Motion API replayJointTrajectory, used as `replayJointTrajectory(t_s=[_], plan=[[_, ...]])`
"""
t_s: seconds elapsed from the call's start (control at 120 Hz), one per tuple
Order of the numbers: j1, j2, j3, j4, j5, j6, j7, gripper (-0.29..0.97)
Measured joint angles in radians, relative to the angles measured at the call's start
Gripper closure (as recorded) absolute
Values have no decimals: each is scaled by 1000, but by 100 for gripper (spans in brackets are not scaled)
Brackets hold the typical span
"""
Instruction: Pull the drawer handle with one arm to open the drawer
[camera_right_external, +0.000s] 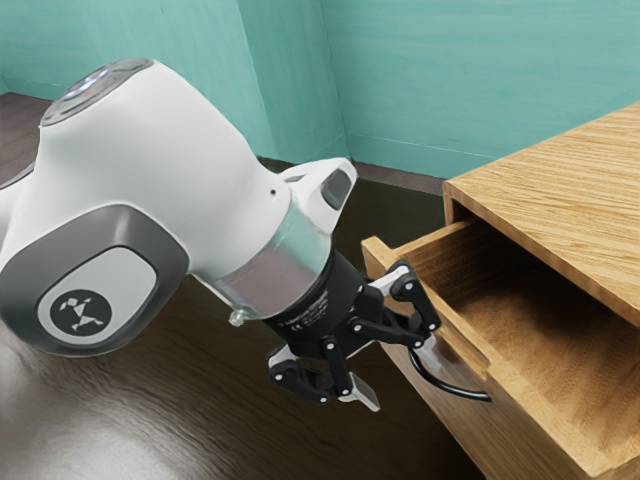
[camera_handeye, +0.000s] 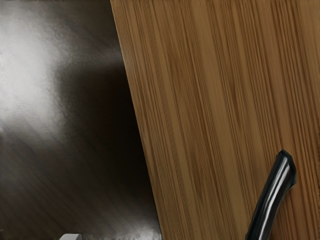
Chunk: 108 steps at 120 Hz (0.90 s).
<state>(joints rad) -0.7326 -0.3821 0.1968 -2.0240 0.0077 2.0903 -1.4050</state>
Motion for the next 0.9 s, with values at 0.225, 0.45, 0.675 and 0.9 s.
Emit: replayJointTrajectory(t_s=[0.225, 0.45, 0.675, 0.9], plan=[[-15, -102, -1, -91, 15, 3, -8, 31], [-33, -235, -20, -202, 18, 4, -22, 31], [-34, -333, -25, -275, 20, 4, -34, 31], [-50, -415, -25, -335, 21, 0, -52, 31]])
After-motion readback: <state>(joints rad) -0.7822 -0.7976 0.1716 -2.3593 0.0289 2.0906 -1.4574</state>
